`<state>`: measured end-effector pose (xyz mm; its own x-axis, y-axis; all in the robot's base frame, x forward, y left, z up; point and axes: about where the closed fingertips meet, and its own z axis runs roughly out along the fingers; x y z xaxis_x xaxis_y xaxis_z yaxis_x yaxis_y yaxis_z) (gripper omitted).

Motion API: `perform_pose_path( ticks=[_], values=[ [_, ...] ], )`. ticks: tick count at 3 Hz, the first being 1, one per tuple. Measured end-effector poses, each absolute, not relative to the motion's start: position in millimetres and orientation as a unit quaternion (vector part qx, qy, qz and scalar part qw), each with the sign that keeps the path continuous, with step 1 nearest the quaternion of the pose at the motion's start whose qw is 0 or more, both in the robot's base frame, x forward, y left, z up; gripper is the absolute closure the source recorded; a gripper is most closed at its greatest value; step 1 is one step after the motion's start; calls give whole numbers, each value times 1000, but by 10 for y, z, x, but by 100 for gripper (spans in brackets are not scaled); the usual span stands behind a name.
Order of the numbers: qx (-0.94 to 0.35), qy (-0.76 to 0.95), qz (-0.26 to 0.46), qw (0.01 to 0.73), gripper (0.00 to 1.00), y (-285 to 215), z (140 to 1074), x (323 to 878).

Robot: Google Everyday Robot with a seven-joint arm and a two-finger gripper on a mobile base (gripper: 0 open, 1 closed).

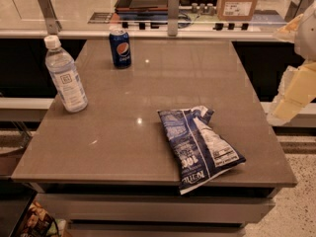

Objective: Knock pepsi can over

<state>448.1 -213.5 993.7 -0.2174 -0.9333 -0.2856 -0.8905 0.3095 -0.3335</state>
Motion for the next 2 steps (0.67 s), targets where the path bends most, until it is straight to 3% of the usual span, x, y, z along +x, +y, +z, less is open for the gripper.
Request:
perform_pose_path(
  ticks=[2],
  values=[
    [-542,764,-16,351,0,-2094,9847,5000]
  ],
)
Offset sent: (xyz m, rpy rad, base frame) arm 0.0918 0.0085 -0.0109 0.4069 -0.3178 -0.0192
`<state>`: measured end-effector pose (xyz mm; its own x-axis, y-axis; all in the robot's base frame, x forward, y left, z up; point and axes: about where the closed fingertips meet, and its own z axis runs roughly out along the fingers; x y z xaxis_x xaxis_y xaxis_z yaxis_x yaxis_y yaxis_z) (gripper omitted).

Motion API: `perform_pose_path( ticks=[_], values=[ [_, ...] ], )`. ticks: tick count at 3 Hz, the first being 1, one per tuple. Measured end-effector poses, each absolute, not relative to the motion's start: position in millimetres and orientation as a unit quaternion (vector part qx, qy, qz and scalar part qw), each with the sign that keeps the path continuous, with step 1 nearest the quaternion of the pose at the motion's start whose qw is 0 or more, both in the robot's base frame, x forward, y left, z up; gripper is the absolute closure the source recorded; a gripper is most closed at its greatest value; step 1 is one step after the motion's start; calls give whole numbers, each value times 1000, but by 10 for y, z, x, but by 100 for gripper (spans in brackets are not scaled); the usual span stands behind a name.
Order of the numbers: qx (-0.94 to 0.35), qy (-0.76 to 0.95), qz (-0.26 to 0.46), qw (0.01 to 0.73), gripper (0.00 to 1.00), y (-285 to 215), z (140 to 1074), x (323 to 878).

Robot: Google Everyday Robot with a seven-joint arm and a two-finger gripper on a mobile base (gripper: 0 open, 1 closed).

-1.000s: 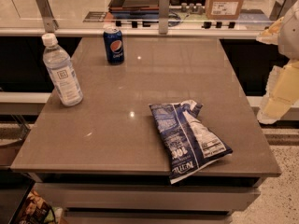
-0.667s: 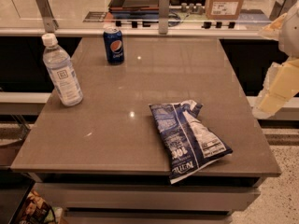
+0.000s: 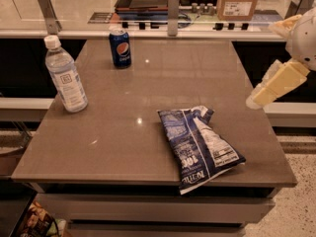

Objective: Knock pepsi can over

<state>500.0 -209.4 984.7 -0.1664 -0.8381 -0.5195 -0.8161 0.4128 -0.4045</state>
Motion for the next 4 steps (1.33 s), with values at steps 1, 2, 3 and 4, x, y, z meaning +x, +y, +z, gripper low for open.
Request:
perform_pose_path(
  ticks=[1,2,3,4],
  values=[
    [-516,745,0,424,0,-1971,9850,5205],
    [-483,731,5,481,0,-1834,9899,5262],
    [-450,720,14,528,0,-1682,9912,5329],
    [-430,709,33,558,0,-1581,9897,5432]
  ],
)
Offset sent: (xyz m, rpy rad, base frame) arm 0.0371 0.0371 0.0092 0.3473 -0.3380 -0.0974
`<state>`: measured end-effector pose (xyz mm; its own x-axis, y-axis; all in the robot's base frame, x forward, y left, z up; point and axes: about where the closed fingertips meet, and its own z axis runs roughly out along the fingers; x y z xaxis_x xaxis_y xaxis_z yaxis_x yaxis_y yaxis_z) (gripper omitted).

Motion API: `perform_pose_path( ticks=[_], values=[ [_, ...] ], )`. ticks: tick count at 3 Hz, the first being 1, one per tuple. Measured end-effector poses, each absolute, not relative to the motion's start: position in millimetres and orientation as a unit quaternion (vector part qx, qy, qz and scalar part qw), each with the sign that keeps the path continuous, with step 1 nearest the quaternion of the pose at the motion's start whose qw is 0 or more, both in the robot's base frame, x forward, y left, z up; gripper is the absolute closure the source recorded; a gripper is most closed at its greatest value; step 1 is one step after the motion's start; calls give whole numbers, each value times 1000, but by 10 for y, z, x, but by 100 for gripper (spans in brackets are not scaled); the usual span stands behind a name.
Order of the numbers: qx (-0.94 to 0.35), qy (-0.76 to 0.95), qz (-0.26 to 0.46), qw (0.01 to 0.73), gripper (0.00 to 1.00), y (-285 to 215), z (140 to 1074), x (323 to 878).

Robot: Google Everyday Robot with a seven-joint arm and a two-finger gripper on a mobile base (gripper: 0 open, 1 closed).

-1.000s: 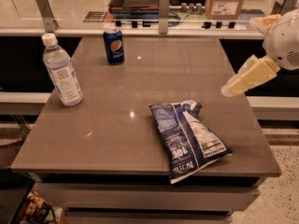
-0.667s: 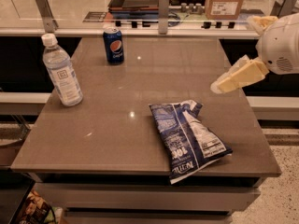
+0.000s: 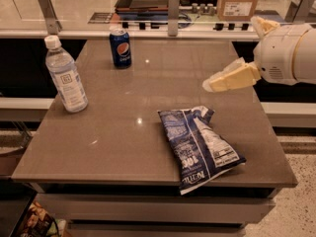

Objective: Knock pepsi can over

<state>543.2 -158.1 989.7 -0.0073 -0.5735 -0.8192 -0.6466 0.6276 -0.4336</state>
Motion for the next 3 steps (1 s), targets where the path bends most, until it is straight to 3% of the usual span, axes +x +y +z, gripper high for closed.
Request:
perform_pose_path(
  ticks=[3],
  values=[
    [-414,686,70,594,0,-1202,9824,5718]
  ],
)
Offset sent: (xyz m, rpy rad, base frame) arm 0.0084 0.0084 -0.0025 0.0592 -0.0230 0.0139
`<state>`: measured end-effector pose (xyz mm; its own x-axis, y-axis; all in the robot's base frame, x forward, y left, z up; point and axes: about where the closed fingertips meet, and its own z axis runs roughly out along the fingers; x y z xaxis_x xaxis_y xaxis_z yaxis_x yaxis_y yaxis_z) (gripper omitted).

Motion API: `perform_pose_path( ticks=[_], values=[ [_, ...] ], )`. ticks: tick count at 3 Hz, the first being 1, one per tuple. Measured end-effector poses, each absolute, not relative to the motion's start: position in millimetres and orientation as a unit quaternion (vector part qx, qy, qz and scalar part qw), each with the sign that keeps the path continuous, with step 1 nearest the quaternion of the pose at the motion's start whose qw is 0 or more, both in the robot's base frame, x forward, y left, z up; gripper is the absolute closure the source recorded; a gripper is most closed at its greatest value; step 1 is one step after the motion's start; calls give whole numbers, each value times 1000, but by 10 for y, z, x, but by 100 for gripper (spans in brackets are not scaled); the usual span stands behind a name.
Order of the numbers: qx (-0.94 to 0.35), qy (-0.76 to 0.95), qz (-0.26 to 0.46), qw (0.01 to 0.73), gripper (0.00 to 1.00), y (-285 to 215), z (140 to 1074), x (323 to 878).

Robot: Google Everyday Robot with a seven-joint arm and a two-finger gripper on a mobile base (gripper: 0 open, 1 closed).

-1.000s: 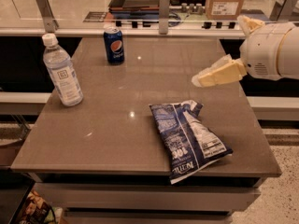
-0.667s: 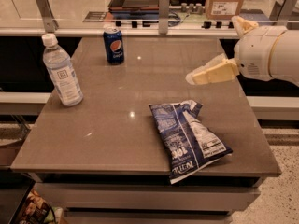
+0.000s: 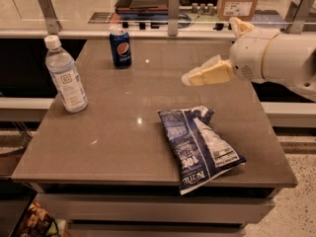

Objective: Knock pepsi can over

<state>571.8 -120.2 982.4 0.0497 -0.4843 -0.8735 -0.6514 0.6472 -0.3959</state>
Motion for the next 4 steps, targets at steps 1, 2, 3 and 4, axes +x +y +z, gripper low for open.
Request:
perform_pose_path(
  ticks=[1,2,3,4],
  values=[
    [-403,679,95,607,0,-996,9756,5932],
    [-384,669,126,624,0,-779,9686,6166],
    [-371,662,149,634,0,-600,9621,6375],
    [-366,661,179,630,0,-375,9483,6600]
  ],
)
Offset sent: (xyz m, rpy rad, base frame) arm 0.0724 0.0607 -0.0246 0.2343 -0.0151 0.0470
